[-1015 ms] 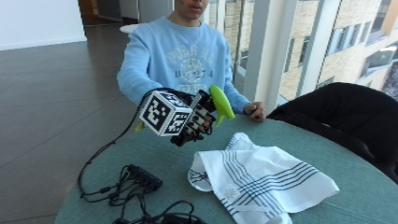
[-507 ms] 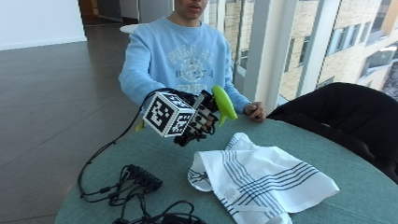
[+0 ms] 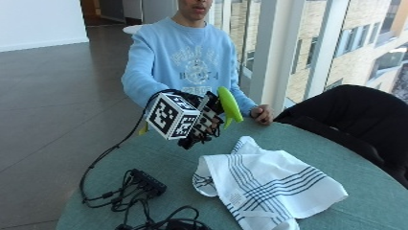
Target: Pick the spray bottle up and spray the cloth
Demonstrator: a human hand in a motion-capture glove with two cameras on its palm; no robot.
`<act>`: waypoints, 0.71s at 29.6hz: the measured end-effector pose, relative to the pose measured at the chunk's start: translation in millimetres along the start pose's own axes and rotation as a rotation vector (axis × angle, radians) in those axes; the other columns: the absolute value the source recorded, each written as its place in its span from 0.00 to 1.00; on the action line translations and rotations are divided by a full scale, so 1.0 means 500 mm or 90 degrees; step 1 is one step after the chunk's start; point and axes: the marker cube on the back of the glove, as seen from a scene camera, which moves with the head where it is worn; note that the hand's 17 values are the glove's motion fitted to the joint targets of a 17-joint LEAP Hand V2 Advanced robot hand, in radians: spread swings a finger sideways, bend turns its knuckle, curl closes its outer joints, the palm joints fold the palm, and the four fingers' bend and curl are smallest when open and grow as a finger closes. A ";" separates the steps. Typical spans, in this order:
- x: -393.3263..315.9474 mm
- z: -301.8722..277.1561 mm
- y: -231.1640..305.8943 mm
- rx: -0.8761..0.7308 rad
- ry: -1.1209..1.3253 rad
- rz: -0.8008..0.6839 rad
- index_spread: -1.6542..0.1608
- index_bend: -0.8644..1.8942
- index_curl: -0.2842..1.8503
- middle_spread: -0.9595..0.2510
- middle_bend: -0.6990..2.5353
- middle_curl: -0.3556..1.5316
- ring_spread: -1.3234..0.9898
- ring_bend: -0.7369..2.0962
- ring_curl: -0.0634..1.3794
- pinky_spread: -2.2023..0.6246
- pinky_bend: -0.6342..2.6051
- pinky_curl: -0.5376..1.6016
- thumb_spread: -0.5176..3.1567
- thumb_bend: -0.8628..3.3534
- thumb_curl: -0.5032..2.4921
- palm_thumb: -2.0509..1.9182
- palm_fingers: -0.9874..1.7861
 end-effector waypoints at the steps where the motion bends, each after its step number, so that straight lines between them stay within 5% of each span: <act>1: 0.000 0.001 -0.001 0.000 0.000 0.001 0.80 0.36 0.34 0.72 0.36 0.46 0.55 0.50 0.34 0.85 0.25 0.39 0.39 0.20 0.38 0.75 0.77; 21: -0.026 0.025 -0.002 -0.018 -0.016 -0.024 0.80 0.36 0.33 0.72 0.37 0.47 0.55 0.50 0.34 0.85 0.25 0.39 0.39 0.20 0.38 0.75 0.77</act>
